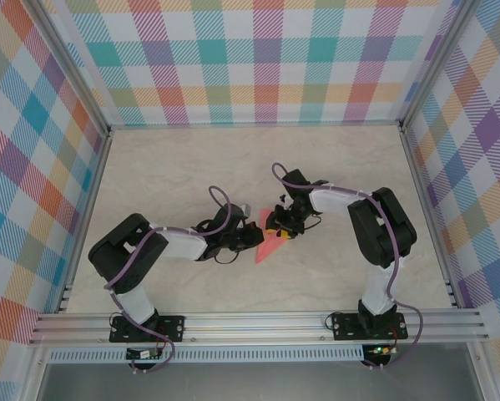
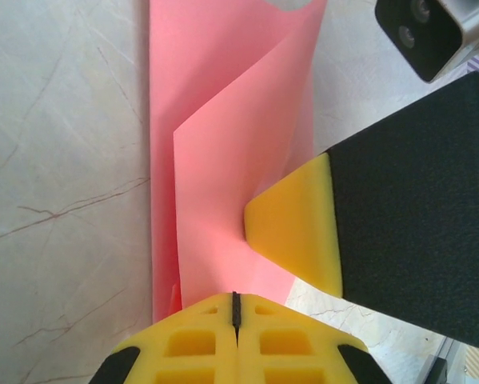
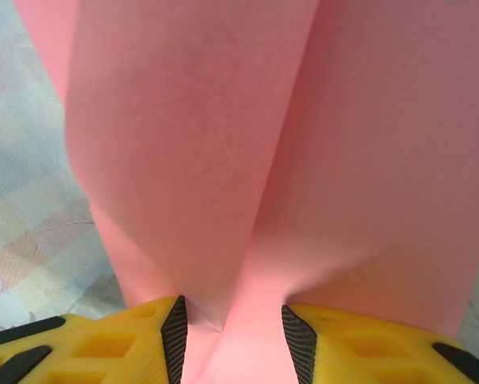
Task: Fold a paper plane with a square sheet of paper (pick it up from the middle)
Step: Fourth fold the wing at the center of the table.
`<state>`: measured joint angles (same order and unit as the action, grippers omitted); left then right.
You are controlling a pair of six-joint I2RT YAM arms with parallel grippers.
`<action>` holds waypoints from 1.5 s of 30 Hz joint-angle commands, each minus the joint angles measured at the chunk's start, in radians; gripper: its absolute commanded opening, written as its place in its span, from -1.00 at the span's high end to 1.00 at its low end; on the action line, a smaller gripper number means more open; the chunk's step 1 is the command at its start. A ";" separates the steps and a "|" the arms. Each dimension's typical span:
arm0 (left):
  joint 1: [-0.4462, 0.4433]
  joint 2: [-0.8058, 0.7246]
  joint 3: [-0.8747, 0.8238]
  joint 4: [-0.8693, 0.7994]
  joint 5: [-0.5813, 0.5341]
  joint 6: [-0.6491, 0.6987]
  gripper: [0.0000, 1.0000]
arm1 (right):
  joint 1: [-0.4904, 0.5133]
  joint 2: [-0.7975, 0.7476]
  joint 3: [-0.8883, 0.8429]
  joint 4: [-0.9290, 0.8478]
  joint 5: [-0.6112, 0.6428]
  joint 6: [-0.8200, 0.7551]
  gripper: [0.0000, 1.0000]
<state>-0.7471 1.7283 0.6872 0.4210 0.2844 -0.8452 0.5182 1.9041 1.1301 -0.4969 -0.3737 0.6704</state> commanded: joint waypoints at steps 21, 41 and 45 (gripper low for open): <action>0.014 0.043 0.024 -0.008 0.006 0.013 0.98 | 0.032 0.177 -0.032 -0.109 0.283 -0.024 0.18; 0.014 0.045 0.016 -0.033 -0.008 0.018 1.00 | 0.056 0.220 -0.006 -0.134 0.326 -0.020 0.15; 0.014 0.056 0.020 -0.045 -0.002 0.021 1.00 | 0.057 0.215 -0.003 -0.136 0.320 -0.017 0.16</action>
<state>-0.7471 1.7592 0.6930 0.4164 0.2832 -0.8444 0.5697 1.9545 1.2129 -0.6106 -0.2607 0.6682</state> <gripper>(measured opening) 0.038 0.422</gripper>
